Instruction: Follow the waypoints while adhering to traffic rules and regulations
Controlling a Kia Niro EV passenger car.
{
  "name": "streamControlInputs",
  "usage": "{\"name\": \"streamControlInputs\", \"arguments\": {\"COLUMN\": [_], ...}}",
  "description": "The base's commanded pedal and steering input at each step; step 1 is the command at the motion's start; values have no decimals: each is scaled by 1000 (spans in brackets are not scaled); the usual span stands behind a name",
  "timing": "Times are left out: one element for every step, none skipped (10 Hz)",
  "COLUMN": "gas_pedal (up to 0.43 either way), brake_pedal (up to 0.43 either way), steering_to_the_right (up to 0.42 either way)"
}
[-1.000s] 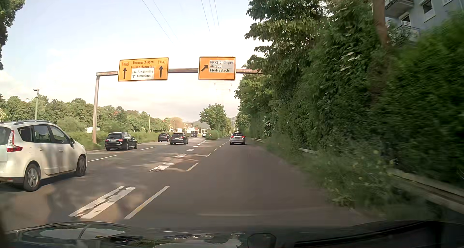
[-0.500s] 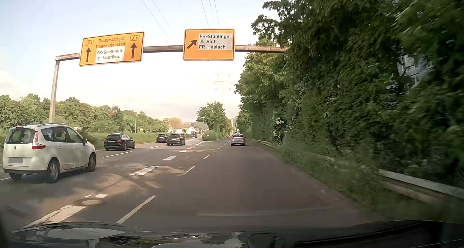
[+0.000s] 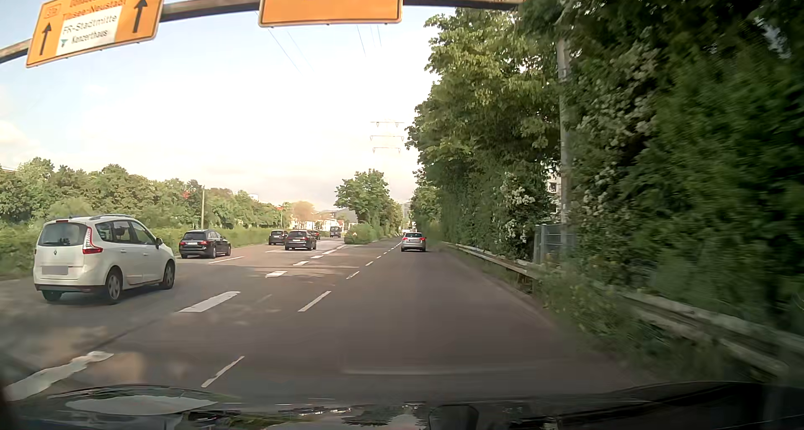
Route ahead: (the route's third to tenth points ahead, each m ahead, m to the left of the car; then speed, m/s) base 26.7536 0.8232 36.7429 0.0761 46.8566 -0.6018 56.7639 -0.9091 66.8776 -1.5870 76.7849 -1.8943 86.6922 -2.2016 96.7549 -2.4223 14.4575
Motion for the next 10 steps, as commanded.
{"name": "streamControlInputs", "arguments": {"gas_pedal": [138,130,130,130,130,118,118,118,118,118], "brake_pedal": [0,0,0,0,0,0,0,0,0,0], "steering_to_the_right": [0,0,0,0,0,0,0,0,0,0]}}
